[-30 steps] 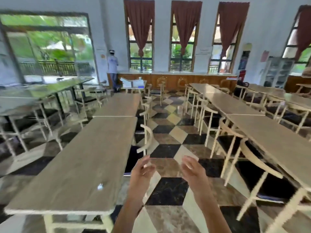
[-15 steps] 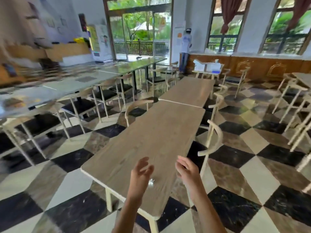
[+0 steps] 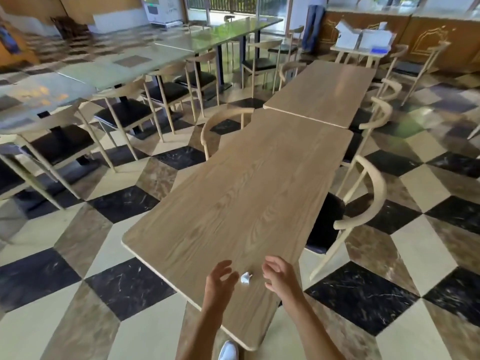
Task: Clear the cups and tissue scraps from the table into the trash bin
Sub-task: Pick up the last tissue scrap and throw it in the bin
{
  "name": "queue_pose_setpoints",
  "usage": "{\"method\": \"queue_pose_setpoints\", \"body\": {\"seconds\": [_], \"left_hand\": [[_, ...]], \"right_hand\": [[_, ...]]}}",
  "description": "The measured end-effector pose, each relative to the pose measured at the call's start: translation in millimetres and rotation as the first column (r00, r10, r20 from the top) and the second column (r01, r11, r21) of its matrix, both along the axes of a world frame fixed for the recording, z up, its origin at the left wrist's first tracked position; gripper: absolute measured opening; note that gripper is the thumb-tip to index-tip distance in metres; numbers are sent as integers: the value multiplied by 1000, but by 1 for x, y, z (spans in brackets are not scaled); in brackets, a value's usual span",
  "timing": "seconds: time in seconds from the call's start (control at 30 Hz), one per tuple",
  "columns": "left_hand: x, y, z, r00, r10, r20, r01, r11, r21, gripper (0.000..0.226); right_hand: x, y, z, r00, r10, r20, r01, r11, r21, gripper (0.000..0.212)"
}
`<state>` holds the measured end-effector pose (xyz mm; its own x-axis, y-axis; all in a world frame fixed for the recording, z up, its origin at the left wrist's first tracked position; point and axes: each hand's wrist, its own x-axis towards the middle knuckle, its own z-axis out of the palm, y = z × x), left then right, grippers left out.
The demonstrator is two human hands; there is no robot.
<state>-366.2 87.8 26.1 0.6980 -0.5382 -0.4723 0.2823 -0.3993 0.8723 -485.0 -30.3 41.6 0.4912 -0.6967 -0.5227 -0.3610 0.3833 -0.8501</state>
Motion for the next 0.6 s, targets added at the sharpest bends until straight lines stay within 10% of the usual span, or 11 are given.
{"method": "queue_pose_setpoints", "body": {"seconds": [0.6], "left_hand": [[30, -50, -83, 997, -42, -59, 58, 953, 298, 24]], "right_hand": [[59, -3, -101, 973, 83, -215, -39, 979, 202, 25]]}}
